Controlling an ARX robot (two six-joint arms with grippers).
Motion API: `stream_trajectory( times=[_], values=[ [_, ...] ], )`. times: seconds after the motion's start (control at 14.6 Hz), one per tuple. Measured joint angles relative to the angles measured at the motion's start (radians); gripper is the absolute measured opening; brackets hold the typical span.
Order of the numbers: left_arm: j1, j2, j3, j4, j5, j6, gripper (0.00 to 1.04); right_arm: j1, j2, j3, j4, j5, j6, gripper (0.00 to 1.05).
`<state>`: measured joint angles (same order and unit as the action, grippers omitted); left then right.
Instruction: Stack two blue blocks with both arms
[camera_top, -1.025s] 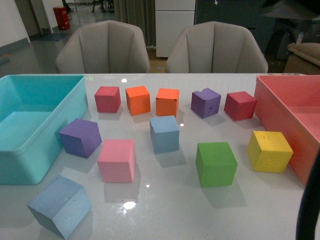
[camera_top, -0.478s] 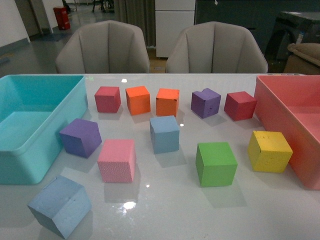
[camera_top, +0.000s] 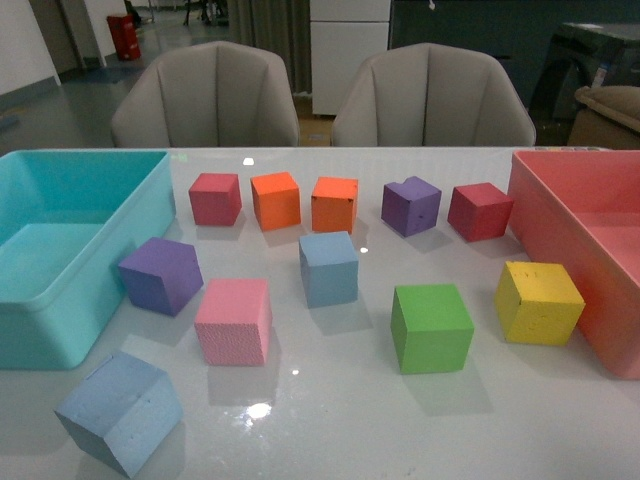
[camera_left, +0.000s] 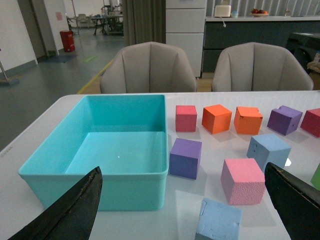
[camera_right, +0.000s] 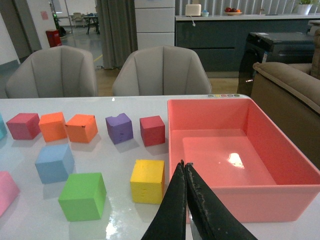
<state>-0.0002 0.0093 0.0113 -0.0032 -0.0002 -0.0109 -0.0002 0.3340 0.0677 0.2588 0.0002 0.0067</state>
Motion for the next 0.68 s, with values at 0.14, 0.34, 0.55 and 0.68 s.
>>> stream_trajectory(
  times=[0.14,0.34,0.55,0.68],
  values=[
    [0.000,0.000,0.000,0.000,0.000,0.000,0.98,0.000,-0.045,-0.014,-0.023,0.000,0.000,0.02],
    [0.000,0.000,0.000,0.000,0.000,0.000,0.98,0.000,-0.101,-0.037,-0.048,0.000,0.000,0.02],
    [0.000,0.000,0.000,0.000,0.000,0.000,0.98,0.000,-0.159,-0.056,-0.079,0.000,0.000,0.02],
    [0.000,0.000,0.000,0.000,-0.001,0.000,0.98,0.000,-0.308,-0.056,-0.267,0.000,0.000,0.02]
  ],
)
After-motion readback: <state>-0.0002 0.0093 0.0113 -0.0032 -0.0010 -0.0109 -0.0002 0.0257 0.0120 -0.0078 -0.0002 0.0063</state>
